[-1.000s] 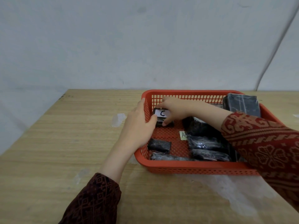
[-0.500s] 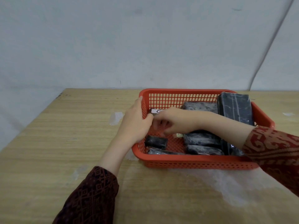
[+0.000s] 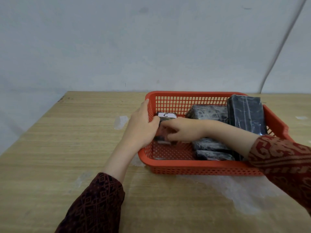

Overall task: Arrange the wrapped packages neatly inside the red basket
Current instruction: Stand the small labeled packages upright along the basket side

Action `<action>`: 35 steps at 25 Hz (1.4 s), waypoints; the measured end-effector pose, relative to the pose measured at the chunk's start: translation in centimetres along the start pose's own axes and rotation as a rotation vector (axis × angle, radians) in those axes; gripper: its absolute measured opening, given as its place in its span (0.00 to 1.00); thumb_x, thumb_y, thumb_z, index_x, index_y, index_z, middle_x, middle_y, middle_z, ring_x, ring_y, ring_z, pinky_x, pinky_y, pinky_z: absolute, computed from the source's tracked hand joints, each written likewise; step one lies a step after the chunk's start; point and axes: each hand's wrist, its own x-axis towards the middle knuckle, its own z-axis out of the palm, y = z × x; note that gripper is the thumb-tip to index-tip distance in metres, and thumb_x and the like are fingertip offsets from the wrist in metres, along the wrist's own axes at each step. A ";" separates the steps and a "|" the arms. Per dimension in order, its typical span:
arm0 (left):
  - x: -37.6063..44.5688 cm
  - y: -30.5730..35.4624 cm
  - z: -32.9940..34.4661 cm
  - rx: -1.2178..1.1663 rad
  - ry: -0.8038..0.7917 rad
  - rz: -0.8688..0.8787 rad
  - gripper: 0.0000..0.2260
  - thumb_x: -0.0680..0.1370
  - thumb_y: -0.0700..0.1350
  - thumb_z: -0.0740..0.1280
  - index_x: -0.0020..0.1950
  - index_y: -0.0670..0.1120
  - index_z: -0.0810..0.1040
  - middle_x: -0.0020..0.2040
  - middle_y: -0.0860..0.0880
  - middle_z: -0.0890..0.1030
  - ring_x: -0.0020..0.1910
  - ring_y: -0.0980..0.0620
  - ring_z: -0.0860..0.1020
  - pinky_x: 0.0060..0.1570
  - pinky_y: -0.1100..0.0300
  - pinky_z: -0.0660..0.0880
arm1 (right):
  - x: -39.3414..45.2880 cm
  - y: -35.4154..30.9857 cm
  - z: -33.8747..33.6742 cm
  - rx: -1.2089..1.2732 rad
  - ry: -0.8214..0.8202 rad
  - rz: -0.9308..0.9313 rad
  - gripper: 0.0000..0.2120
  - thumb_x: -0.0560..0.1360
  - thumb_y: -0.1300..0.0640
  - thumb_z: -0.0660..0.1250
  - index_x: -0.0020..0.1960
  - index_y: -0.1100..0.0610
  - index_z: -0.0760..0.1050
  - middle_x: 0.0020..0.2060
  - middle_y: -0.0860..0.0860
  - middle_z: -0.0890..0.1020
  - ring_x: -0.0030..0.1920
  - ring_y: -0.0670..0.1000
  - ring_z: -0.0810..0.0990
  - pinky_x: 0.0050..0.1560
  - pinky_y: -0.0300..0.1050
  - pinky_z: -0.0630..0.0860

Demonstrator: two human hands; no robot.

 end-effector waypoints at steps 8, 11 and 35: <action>0.0 0.2 -0.1 -0.020 -0.008 0.001 0.26 0.76 0.44 0.60 0.74 0.48 0.59 0.65 0.47 0.74 0.60 0.51 0.73 0.53 0.63 0.64 | 0.4 1.5 -1.8 0.185 0.253 0.093 0.12 0.81 0.51 0.56 0.42 0.56 0.69 0.34 0.50 0.75 0.33 0.47 0.73 0.39 0.46 0.71; 0.0 0.1 -0.1 -0.036 -0.021 -0.022 0.26 0.76 0.45 0.59 0.74 0.48 0.59 0.65 0.47 0.75 0.59 0.51 0.73 0.53 0.62 0.65 | 0.7 2.1 -1.5 0.231 0.167 0.120 0.06 0.76 0.54 0.67 0.49 0.56 0.72 0.38 0.49 0.78 0.32 0.47 0.80 0.36 0.42 0.78; -0.1 0.2 -0.2 -0.010 -0.021 -0.034 0.27 0.76 0.45 0.59 0.74 0.47 0.58 0.67 0.46 0.74 0.63 0.48 0.72 0.64 0.53 0.68 | -0.4 2.0 -0.9 -0.213 0.246 -0.019 0.11 0.69 0.49 0.73 0.41 0.54 0.74 0.32 0.44 0.76 0.36 0.48 0.75 0.34 0.40 0.66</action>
